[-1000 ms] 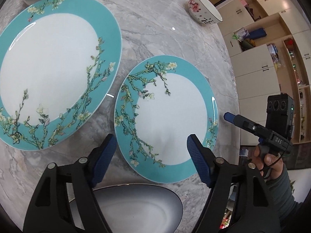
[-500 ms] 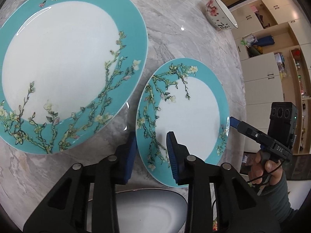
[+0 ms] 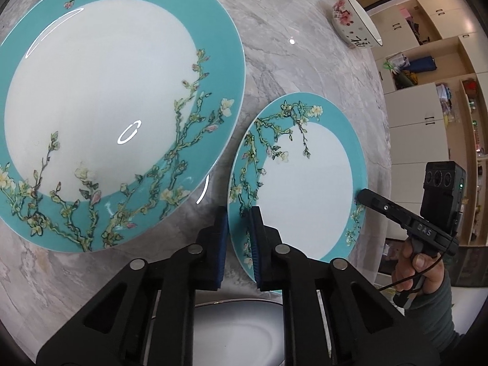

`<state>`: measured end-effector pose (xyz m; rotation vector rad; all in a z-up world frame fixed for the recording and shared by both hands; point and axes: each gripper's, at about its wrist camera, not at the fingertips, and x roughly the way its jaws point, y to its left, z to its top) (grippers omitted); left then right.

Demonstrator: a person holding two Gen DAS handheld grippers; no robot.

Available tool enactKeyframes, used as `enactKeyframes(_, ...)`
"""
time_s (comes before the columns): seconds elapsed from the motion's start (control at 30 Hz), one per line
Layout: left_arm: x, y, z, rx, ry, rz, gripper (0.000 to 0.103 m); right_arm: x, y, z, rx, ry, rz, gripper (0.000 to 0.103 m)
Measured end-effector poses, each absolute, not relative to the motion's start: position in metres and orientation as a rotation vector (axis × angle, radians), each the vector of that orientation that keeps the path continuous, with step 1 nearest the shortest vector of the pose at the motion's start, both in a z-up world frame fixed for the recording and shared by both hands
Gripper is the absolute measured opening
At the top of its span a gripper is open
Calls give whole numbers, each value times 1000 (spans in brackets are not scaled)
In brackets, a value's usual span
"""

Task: Organize plates and bowls
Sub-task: 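Close both grippers on the small teal-rimmed plate's rim, then lift the small teal-rimmed plate and lower it onto the grey-rimmed plate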

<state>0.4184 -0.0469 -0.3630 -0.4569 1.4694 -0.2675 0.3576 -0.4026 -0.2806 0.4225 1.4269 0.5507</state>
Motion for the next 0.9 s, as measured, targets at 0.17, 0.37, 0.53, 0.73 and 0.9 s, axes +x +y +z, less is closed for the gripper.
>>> enactKeyframes(0.17,420,-50,-360,-423,1476,-251,12,356,-399,-278,390,1439,518,12)
enactKeyframes(0.37,419,-49,-360,-435,1475,-243,12,356,-398,-278,397,1445,489,12)
enactKeyframes(0.53,419,-49,-353,-438,1459,-245,12,356,-402,-273,424,1434,486,12)
enactKeyframes(0.73,415,-53,-337,-417,1429,-262,12,354,-407,-258,422,1405,476,12)
enactKeyframes(0.9,406,-52,-316,-424,1399,-279,12,348,-409,-239,430,1379,477,12)
